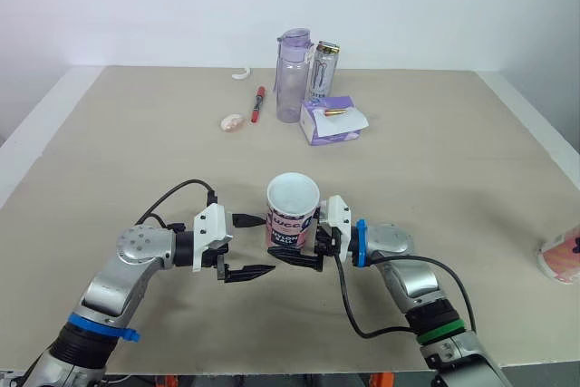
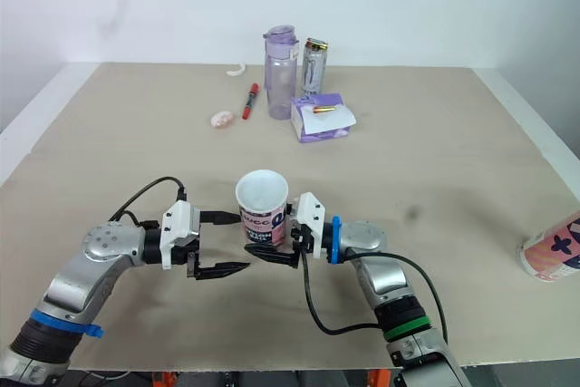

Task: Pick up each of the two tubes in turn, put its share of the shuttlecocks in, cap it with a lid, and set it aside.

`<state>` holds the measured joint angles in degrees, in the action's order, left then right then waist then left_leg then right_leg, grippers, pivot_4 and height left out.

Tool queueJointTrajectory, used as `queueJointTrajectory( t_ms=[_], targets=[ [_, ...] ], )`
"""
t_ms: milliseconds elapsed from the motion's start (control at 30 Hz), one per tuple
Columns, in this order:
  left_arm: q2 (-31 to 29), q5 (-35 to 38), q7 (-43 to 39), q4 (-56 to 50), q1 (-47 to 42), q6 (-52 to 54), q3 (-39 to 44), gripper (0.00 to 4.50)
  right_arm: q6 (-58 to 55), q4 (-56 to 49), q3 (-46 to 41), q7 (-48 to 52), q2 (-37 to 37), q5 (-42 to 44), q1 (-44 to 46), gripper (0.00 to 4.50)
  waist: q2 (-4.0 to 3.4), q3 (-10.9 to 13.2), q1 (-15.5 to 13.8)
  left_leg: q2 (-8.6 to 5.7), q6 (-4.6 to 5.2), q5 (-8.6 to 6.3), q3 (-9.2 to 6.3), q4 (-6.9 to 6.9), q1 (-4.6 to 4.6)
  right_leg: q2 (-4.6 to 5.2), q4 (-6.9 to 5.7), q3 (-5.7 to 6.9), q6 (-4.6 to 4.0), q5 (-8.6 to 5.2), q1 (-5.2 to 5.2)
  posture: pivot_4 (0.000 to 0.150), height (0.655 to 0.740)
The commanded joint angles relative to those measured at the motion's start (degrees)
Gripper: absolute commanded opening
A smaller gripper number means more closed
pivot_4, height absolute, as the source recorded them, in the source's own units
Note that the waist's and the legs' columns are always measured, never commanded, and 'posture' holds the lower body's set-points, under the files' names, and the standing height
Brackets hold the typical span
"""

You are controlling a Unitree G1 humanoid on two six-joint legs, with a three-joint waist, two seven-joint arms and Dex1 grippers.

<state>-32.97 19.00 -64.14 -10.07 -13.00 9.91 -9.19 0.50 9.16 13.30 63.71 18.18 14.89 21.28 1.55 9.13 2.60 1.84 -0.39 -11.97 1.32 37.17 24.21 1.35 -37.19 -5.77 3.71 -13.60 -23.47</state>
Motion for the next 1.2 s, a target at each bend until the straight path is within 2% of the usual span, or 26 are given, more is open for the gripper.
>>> queueJointTrajectory(
  t_ms=[33,67,100,133,300,433,533,667,767,900,1200],
  targets=[
    [-0.91,0.4,-0.16,-0.63,-0.89,-0.71,1.3,4.5,1.23,0.29,-0.1,0.53,0.18,-0.08,0.97,3.68,0.0,0.0,0.0,0.0,0.0,0.0,0.0,0.0,0.0,0.0,0.0,0.0,0.0,0.0,0.0,0.15,0.74],
    [-1.0,0.41,-0.15,-0.61,-0.82,-0.72,1.36,4.5,1.32,0.53,-0.11,0.39,0.03,-0.17,1.24,3.46,0.0,0.0,0.0,0.0,0.0,0.0,0.0,0.0,0.0,0.0,0.0,0.0,0.0,0.0,0.01,0.15,0.74],
    [-1.12,0.34,-0.17,-0.54,-0.63,-0.86,1.4,4.5,1.38,0.65,-0.13,0.07,-0.19,-0.28,1.51,2.82,0.0,0.0,0.0,0.0,0.0,0.0,0.0,0.02,0.0,0.0,0.0,0.0,0.0,0.01,0.0,0.15,0.74],
    [-1.26,0.27,-0.2,-0.45,-0.48,-0.98,1.45,4.5,1.39,0.68,-0.17,-0.23,-0.36,-0.33,1.76,2.71,0.0,0.0,0.0,0.0,0.0,0.0,0.0,0.03,0.0,0.0,0.0,0.0,0.0,0.01,0.01,0.15,0.74],
    [-1.77,0.29,-0.14,-0.1,-0.27,-1.26,1.42,4.5,0.68,-2.0,-0.88,-0.36,0.75,0.04,0.98,2.71,0.0,0.0,0.01,0.04,0.0,0.0,0.01,0.11,0.0,-0.02,-0.02,0.01,0.01,0.02,0.01,0.15,0.74],
    [-1.71,0.47,-0.18,-0.58,0.12,-1.3,1.11,4.5,-2.41,-10.15,-5.34,-2.52,4.63,2.7,-3.76,2.71,0.0,0.0,-0.08,0.02,0.0,0.0,0.04,0.13,0.01,0.01,-0.02,0.0,0.0,0.02,0.03,0.15,0.74],
    [-1.51,0.77,-0.41,-0.86,-0.04,-1.13,0.7,4.5,-5.92,-16.83,-13.87,-7.73,8.64,5.41,-10.46,2.71,0.0,0.0,-0.3,-0.05,-0.01,-0.01,-0.05,0.12,0.08,0.05,-0.02,0.0,0.08,-0.04,0.04,0.15,0.74],
    [-0.9,1.17,-0.73,-1.01,-0.99,-0.68,0.04,4.5,-7.7,-19.22,-23.87,-14.71,11.34,6.44,-17.83,2.71,0.0,0.0,-0.81,-0.1,-0.06,-0.04,-0.04,0.12,0.09,0.11,-0.01,0.0,0.13,-0.1,0.06,0.15,0.74],
    [0.3,2.02,-0.7,-1.44,-2.52,0.61,-0.74,4.5,-8.05,-17.3,-32.41,-20.09,11.73,7.27,-21.99,2.71,0.0,0.0,-0.85,-0.09,-0.06,-0.04,0.01,0.13,0.08,0.1,0.0,-0.03,0.13,-0.11,0.04,0.15,0.74],
    [1.27,2.37,-1.24,-1.42,-3.95,1.49,-1.43,4.5,-9.84,-13.71,-39.81,-28.46,10.19,9.27,-21.42,2.71,-0.05,-0.02,-0.57,-0.04,-0.03,-0.02,0.05,0.17,-0.02,0.03,-0.02,-0.07,0.19,-0.28,0.07,0.15,0.74],
    [2.26,2.79,-0.77,-2.19,-4.23,2.83,-1.59,4.5,-10.05,-3.78,-41.48,-36.46,9.33,8.62,-16.92,2.71,-0.09,-0.04,-0.03,-0.06,0.01,0.0,0.24,0.22,-0.06,0.03,-0.01,-0.34,0.25,-0.19,0.07,0.15,0.74]
  ],
)
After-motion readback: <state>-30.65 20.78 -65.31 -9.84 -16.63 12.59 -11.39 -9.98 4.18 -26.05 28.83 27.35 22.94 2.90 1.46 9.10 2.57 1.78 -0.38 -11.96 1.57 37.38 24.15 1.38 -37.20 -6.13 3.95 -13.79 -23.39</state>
